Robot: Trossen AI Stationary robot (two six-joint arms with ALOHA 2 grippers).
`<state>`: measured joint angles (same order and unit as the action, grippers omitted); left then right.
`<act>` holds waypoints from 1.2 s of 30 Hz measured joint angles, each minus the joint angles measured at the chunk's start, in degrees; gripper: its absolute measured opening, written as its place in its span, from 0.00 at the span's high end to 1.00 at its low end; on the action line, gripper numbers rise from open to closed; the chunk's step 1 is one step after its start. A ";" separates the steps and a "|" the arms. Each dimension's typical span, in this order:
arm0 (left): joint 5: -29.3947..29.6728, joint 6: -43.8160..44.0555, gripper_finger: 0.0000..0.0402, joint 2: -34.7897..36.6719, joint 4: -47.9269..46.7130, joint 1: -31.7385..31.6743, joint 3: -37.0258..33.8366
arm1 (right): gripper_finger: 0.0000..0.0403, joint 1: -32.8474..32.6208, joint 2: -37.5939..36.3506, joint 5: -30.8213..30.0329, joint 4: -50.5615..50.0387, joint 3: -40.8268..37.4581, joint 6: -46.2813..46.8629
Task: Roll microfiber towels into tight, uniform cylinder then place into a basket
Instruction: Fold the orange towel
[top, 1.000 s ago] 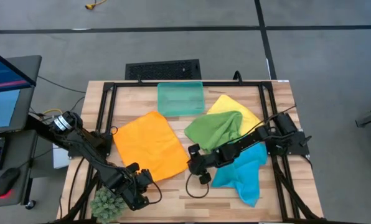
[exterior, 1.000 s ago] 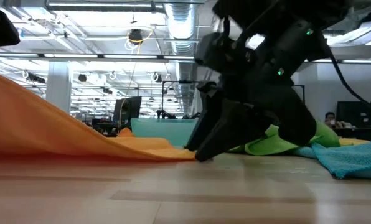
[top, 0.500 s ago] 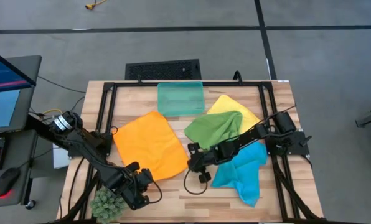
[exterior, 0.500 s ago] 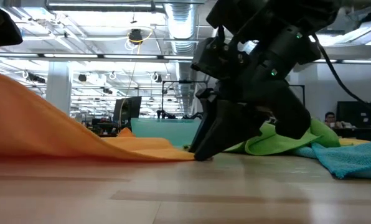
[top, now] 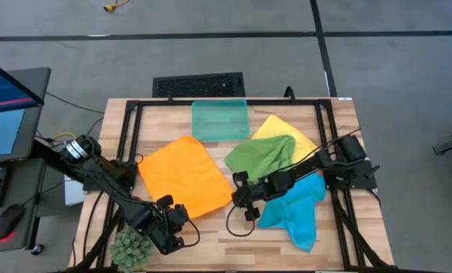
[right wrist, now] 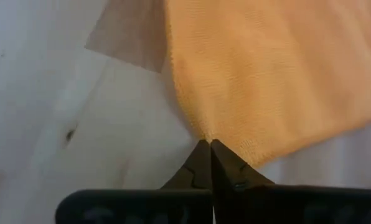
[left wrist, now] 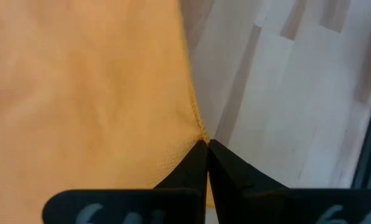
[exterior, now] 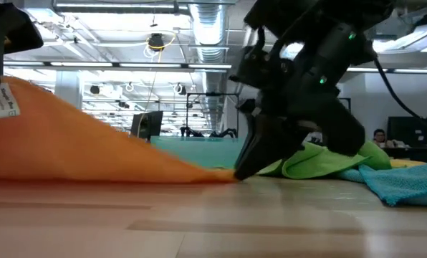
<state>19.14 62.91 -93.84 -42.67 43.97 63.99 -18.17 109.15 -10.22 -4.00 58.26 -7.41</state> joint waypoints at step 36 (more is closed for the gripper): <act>-10.53 -4.76 1.00 0.66 4.32 0.59 11.20 | 0.99 -21.81 -18.83 -14.64 -9.33 0.60 22.43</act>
<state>8.60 58.15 -93.19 -38.36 44.55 75.18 -39.98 90.32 -24.85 -13.33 58.86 15.02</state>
